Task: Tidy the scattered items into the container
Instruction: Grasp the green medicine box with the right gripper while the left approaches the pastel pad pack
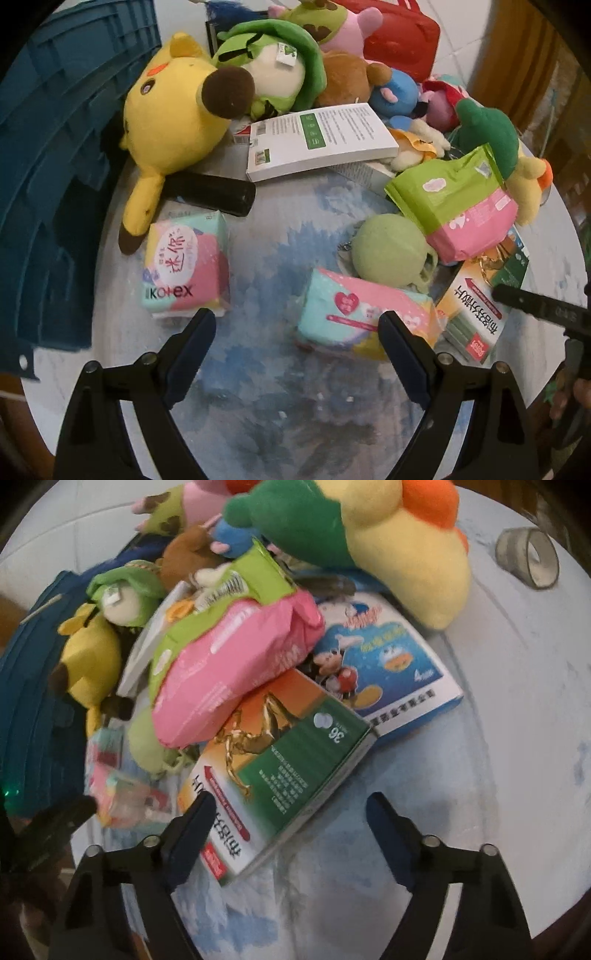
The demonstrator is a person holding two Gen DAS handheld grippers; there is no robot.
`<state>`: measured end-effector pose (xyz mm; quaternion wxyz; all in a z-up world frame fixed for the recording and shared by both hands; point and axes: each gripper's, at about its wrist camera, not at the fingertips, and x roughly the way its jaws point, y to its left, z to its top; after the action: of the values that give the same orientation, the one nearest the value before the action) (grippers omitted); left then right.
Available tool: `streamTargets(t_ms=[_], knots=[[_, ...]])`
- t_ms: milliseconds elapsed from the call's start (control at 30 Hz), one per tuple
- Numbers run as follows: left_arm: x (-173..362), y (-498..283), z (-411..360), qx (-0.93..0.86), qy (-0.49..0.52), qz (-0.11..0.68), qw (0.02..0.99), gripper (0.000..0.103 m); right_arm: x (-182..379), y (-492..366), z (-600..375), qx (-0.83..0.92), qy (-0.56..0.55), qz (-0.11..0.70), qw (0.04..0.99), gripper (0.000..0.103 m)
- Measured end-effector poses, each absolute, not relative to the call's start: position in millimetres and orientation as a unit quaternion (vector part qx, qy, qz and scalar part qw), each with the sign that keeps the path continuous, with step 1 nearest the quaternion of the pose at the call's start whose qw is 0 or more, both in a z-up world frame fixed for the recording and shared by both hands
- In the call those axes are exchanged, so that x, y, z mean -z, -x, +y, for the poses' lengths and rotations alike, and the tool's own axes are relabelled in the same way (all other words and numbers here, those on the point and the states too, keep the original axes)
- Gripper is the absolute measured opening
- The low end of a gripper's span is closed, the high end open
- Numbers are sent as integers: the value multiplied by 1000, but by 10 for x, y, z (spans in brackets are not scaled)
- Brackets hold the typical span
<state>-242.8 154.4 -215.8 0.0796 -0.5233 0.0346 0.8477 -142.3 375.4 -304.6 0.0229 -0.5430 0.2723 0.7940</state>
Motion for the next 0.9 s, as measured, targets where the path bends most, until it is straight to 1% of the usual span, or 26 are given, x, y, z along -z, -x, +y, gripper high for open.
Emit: streamTargets(t_ms=[33, 100, 167, 267, 433, 667, 833, 867, 900], knots=[[2154, 2441, 1529, -849, 521, 37, 84, 90, 3047, 1426, 3752, -792, 539, 286, 21, 52], [2147, 2467, 1493, -850, 519, 41, 85, 90, 2999, 1446, 3726, -796, 536, 280, 32, 51], [2128, 2483, 1466, -850, 518, 43, 88, 90, 2887, 1440, 3703, -806, 524, 272, 36, 43], [2104, 2493, 1467, -851, 517, 43, 85, 90, 2695, 1421, 3689, -821, 502, 272, 23, 35], [2061, 2499, 1520, -849, 525, 7, 66, 90, 2524, 1464, 3527, -833, 498, 242, 1, 34], [2064, 2487, 1768, -839, 541, -62, 5, 90, 2604, 1506, 3589, -822, 515, 240, -31, 35], [2229, 2508, 1949, -831, 545, -96, -56, 90, 2650, 1570, 3661, -815, 532, 219, -71, 35], [2268, 2505, 1964, -830, 546, -97, -65, 82, 2663, 1577, 3688, -813, 534, 217, -78, 35], [2285, 2467, 1974, -831, 542, -98, -76, 81, 2680, 1594, 3711, -810, 539, 214, -87, 35]])
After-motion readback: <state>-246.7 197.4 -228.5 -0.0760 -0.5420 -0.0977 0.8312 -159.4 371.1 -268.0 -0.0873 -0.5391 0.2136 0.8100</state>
